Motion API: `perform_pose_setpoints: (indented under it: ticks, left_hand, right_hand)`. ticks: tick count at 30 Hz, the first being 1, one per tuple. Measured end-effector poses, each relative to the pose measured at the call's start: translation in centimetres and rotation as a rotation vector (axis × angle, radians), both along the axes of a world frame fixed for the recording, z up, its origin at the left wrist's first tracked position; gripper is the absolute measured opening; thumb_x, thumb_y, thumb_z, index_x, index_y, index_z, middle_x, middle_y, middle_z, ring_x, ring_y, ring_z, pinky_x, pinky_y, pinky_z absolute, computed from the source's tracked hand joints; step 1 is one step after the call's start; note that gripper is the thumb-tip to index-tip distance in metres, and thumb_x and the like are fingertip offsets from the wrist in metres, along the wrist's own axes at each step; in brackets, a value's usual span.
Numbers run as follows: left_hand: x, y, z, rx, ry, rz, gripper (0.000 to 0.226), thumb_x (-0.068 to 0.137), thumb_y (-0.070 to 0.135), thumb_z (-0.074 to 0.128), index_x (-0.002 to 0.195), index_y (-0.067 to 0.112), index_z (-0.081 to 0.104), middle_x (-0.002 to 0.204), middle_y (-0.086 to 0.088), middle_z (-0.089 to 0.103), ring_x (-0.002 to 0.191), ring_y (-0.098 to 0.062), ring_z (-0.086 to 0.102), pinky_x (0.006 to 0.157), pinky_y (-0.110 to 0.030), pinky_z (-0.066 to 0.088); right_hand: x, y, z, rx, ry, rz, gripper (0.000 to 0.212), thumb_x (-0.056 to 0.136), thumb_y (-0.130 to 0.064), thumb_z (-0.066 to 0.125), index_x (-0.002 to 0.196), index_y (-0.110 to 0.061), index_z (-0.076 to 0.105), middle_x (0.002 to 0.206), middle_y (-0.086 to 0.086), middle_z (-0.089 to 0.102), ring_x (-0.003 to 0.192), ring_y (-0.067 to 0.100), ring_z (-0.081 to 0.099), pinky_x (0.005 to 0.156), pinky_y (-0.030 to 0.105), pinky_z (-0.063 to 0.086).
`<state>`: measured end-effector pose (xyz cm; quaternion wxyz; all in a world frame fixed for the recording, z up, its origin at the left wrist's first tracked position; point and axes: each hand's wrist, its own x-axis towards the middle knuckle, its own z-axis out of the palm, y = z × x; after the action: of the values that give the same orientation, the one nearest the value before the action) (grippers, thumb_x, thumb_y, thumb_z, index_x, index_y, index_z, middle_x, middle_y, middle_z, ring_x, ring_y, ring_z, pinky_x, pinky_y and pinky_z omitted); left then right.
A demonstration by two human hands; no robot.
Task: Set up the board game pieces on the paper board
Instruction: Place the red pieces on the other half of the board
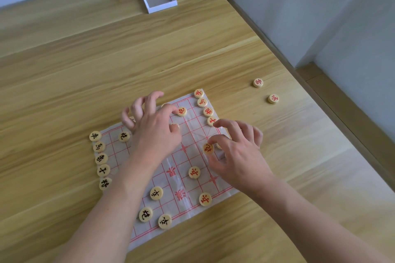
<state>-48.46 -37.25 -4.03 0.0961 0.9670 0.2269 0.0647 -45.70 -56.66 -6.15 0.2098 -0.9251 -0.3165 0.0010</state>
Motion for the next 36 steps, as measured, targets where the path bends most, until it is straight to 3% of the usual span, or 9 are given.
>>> perform_pose_setpoints:
  ticks: [20,28,36]
  left_hand:
    - [-4.4,-2.9,0.6,0.035,-0.002,-0.034,0.033,0.067,0.018,0.057,0.093,0.038,0.063,0.139,0.011,0.037,0.129,-0.022,0.021,0.104,-0.056,0.021]
    - [-5.3,-3.7,0.6,0.018,0.005,-0.029,0.028,0.072,0.02,0.059,0.094,0.036,0.062,0.141,0.01,0.036,0.131,-0.021,0.019,0.107,-0.056,0.015]
    - [-5.2,-4.5,0.5,0.022,0.008,-0.038,0.023,0.075,0.022,0.059,0.093,0.036,0.062,0.143,0.01,0.035,0.131,-0.022,0.018,0.107,-0.054,0.015]
  right_hand:
    - [-4.1,-3.6,-0.6,-0.068,0.048,0.069,0.014,0.076,-0.045,0.068,0.087,-0.037,0.067,0.129,-0.01,0.047,0.119,0.023,0.038,0.101,0.04,0.017]
    - [-5.0,-3.5,-1.0,-0.079,0.035,0.011,0.033,0.077,-0.061,0.048,0.079,-0.032,0.063,0.129,-0.009,0.044,0.122,0.02,0.032,0.1,0.043,0.014]
    - [-5.0,-3.5,-1.5,-0.118,0.014,-0.027,0.035,0.073,-0.063,0.052,0.078,-0.03,0.06,0.131,-0.006,0.045,0.122,0.023,0.031,0.1,0.046,0.014]
